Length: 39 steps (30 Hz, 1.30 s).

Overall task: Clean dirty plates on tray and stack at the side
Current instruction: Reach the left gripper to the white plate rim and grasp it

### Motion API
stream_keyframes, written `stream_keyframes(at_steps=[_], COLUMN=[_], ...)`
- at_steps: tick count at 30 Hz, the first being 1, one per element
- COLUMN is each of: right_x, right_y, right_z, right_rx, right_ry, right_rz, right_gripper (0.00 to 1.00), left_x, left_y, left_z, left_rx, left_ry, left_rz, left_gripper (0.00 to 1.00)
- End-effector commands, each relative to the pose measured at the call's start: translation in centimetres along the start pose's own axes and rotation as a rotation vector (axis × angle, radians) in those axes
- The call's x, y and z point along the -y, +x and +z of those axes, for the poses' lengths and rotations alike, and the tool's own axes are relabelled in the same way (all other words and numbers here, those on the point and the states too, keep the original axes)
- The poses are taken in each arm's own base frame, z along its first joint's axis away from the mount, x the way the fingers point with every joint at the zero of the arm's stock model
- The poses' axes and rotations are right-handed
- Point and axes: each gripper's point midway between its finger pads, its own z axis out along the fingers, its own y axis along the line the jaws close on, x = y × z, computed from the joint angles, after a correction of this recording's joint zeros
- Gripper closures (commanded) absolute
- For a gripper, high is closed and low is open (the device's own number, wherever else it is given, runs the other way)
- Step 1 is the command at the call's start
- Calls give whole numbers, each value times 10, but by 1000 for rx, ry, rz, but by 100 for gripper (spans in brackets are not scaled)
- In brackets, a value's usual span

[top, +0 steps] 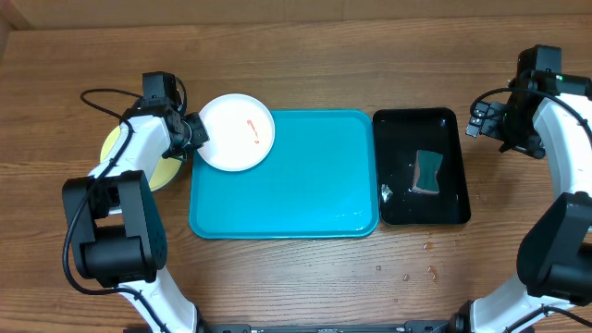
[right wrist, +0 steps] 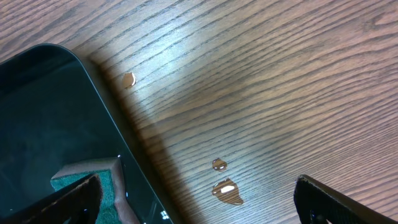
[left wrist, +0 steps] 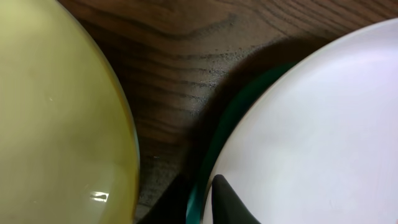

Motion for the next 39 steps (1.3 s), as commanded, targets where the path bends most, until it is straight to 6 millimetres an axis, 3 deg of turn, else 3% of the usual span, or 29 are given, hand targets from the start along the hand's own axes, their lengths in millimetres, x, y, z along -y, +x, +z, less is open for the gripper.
stream_keyframes(at_steps=[1,3,10,13,17,19,24,36,39], right_x=[1,1,1,1,1,1,1,1,-2], right_y=[-6,-6,-6,-6,-6,-6,-6,-6,-22], right_z=[-6,-6,-6,-6,-6,-6,-6,-6,-7], right_rx=[27,27,27,27,27,27,27,27,93], right_ry=[-4,-4,-4,-4,-4,-4,-4,-4,-17], right_rz=[9,9,9,9,9,9,9,9,15], right_gripper=[0,0,0,0,0,0,0,0,0], left_x=[10,16,46,57,61,63,62,84,85], left_y=[-8,-11,-10,3,36,62,94,119,120], left_z=[-2,-6,-33,-45,-53,-52,-41,-35,-36], left_rx=[15,12,-63,-122,-243,-322,-378,-399,-399], left_ry=[26,52,190,228,209,175,88,92,87], left_rz=[30,30,32,38,47,71,134,209,217], left_gripper=[92,96,96,96,96,96,96,96,96])
